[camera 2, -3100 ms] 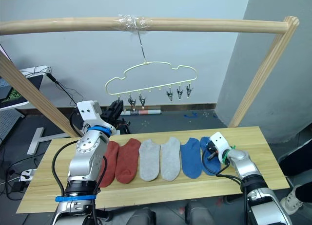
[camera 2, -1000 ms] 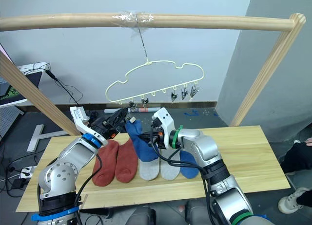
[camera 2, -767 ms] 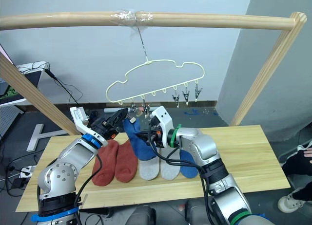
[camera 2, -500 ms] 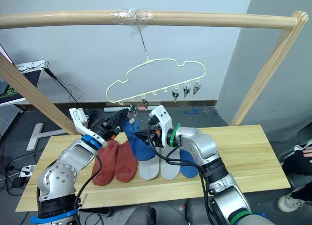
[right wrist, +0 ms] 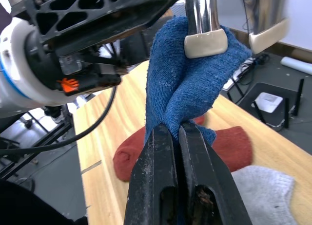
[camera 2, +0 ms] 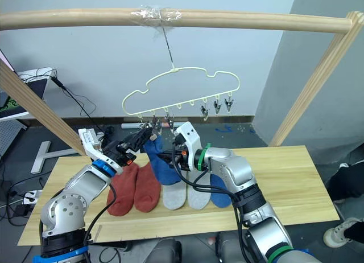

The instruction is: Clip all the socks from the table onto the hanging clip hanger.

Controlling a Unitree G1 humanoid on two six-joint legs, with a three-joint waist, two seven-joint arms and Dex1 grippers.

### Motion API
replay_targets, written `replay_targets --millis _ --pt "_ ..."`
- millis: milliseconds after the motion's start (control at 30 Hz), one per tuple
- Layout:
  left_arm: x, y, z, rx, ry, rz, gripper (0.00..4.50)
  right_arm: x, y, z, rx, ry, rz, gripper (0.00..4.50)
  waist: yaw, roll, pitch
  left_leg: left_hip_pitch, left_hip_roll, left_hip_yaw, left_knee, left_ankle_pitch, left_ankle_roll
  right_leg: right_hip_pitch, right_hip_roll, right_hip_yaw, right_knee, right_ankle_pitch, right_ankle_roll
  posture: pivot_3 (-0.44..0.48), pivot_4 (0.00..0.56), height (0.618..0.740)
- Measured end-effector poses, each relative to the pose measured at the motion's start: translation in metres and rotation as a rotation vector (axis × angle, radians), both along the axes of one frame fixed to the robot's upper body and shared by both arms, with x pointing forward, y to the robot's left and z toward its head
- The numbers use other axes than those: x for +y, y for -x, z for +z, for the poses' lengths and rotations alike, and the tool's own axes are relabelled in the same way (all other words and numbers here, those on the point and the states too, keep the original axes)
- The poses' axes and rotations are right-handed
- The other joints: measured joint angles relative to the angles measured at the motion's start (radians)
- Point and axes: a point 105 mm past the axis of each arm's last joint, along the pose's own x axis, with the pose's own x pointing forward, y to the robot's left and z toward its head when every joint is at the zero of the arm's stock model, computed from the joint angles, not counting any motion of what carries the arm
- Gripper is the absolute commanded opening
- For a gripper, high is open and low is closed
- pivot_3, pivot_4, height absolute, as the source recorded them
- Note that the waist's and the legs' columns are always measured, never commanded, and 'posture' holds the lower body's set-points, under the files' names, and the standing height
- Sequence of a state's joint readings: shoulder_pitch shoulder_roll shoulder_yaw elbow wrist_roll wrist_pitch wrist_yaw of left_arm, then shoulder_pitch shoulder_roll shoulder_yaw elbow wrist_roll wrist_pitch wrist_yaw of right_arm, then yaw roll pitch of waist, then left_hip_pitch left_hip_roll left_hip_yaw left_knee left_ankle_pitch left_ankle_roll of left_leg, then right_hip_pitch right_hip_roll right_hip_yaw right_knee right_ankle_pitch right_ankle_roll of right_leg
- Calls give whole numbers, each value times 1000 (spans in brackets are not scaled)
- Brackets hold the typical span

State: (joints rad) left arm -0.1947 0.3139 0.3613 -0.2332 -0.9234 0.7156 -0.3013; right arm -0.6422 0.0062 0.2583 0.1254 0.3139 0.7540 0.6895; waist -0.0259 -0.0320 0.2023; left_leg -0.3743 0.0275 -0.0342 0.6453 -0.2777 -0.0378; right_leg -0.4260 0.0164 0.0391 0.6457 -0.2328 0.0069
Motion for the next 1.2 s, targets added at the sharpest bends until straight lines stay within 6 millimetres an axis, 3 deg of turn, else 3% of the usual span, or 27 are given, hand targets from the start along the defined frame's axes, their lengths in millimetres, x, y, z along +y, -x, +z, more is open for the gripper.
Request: replay_targets --millis 33,133,467,500,833,1000,1100,1200 --pt "0 1 -1 4 -2 0 4483 1 0 0 0 -2 0 0 0 0 0 0 0 -1 0 0 0 0 0 0 0 0 0 100 194 740" --pt "2 2 -3 6 -13 5 4500 1 -1 1 -3 -1 1 693 2 0 0 -1 0 -4 0 0 0 -1 0 -1 0 0 0 102 194 740" --pt "3 1 -3 -6 -35 10 4500 1 0 2 8 -8 15 4255 4 0 0 -2 0 -7 0 0 0 -1 0 -2 0 0 0 100 192 740" --pt "3 1 -3 -7 -37 12 4500 1 0 2 8 -7 14 4434 4 0 0 -2 0 -7 0 0 0 -1 0 -2 0 0 0 95 191 740" --pt "-4 -2 -4 -39 -131 3 4500 -20 -6 -7 -10 47 -22 4434 8 0 0 -2 -1 -7 0 0 0 -1 -1 -3 0 0 0 93 189 740" --pt "-18 -9 4 -150 -282 33 4500 -51 -15 -3 -121 82 -95 4434 25 0 0 -3 -2 -6 1 0 0 -1 -1 -2 -1 0 0 90 185 740" --pt "-28 -9 4 -185 -332 19 3862 -71 -22 11 -251 79 -151 4500 26 0 0 -4 -2 -5 1 0 0 -1 -2 -2 -1 0 0 85 183 740" --pt "-38 -9 3 -212 -349 22 2919 -87 -25 24 -313 61 -181 4500 26 0 0 -4 -2 -5 1 0 0 -1 -2 -2 -1 0 0 72 180 740"
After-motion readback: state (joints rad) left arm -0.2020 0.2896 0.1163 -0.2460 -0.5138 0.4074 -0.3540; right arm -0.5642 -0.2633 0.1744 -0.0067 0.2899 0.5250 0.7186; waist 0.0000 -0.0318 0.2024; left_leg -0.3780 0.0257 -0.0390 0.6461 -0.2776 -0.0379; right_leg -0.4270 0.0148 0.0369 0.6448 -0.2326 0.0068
